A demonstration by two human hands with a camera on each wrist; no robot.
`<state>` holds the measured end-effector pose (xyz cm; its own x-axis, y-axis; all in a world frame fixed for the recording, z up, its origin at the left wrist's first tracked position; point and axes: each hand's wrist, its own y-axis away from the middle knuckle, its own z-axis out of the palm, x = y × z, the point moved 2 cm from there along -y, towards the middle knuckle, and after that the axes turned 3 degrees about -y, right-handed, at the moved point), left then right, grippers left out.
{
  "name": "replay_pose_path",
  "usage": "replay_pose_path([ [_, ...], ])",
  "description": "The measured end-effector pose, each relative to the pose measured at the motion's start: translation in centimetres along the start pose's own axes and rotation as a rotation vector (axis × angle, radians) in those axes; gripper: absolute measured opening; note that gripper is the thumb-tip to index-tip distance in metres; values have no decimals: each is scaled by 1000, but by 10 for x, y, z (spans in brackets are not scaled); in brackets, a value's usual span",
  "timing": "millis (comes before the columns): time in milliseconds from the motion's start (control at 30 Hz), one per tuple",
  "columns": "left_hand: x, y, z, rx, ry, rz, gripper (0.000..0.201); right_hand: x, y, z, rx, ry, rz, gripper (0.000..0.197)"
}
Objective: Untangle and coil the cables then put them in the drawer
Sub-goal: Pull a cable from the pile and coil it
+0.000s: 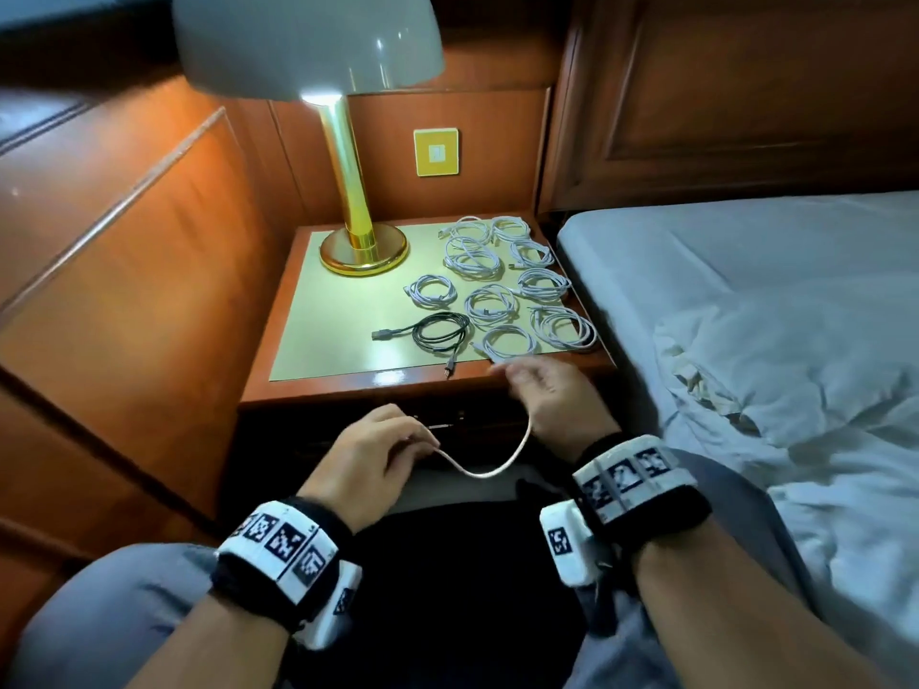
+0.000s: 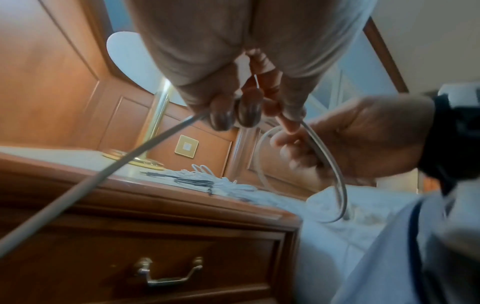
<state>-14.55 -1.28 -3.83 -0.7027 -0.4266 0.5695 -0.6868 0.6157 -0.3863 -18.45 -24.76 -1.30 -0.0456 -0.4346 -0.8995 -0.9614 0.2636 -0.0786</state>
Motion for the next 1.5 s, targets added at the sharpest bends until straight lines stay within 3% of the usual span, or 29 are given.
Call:
replay_pose_path([
  [100,13,-7,1,70,106,37,11,-9,9,34,-312,93,-12,27],
  [200,6,-9,-5,199,103,-38,12,-21,14,48,-448,-129,84,31],
  [267,-2,-9,-6,215,194,-117,8,-25,13,54,-459,-267,159,33],
  [400,-3,-15,-4,123,496,-212,13,-28,6,64,-481,-477,238,40],
  [500,-7,-23,-10,171,328,-169,9,-35,0,66,-486,-618,301,41],
  [600,-12,-29,-12,110,461,-178,10,-36,-9,70,-522,-634,304,39],
  [667,-16,-31,-16,90,485,-181,11,-34,-15,73,-549,-585,283,37],
  [833,-41,-34,-30,96,203,-194,21,-29,-26,66,-415,-272,194,23],
  [967,-48,-36,-36,160,104,-278,25,-26,-23,65,-546,-606,391,27],
  [1067,-49,-38,-38,175,168,-293,26,-29,-20,62,-653,-794,442,39],
  [1233,-47,-36,-42,199,155,-298,28,-31,-17,56,-754,-895,425,64],
  [1433,-43,-36,-41,230,219,-310,20,-30,-13,59,-656,-825,328,54],
  [1500,-43,-35,-39,215,232,-292,20,-32,-13,61,-652,-813,361,54],
])
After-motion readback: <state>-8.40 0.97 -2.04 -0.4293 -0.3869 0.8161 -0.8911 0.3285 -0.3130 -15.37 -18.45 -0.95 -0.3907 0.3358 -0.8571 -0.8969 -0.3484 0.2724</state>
